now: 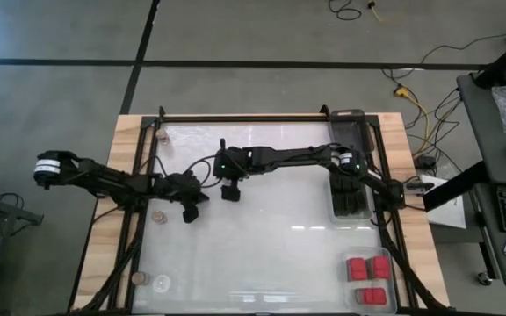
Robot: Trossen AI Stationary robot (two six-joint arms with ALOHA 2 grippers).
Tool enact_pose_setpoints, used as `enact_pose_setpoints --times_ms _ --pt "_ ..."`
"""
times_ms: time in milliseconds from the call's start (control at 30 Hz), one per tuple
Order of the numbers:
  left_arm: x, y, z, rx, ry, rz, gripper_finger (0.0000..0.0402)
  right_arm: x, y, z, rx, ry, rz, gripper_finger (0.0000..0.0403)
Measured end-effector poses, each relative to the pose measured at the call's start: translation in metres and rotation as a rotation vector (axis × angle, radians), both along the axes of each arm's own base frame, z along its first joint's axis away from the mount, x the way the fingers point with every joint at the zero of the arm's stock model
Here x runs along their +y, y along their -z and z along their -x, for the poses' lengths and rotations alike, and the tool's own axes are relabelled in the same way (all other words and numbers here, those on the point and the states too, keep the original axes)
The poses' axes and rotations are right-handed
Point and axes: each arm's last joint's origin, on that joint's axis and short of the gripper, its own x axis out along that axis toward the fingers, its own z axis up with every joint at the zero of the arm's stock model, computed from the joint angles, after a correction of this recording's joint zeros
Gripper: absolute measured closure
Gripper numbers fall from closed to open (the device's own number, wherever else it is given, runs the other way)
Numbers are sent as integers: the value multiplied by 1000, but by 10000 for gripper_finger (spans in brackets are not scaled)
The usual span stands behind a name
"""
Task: Sort spices by type
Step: Put the brown seasoning bottle into the black bin
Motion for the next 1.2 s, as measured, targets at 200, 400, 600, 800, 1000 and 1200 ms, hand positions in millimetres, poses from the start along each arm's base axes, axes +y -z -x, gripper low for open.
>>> enact_pose_setpoints --times_ms 200,400,600,800,1000,1200 --pt "0 -1 -1 -11 6 -13 401 -2 4 1 21 11 -11 68" --pt "0 -1 -1 -14 -9 4 401 -3 4 1 21 12 -15 110" --pt "0 -1 -2 -22 -13 8 401 -4 6 2 32 9 -14 156" --pt "0 -4 -4 -57 -18 12 401 -4 7 3 35 9 -13 186" --pt "0 -5 -5 -77 -19 12 401 -4 8 3 41 2 -9 205" --pt "0 -5 -5 -76 -23 18 401 -4 9 7 83 -24 4 226"
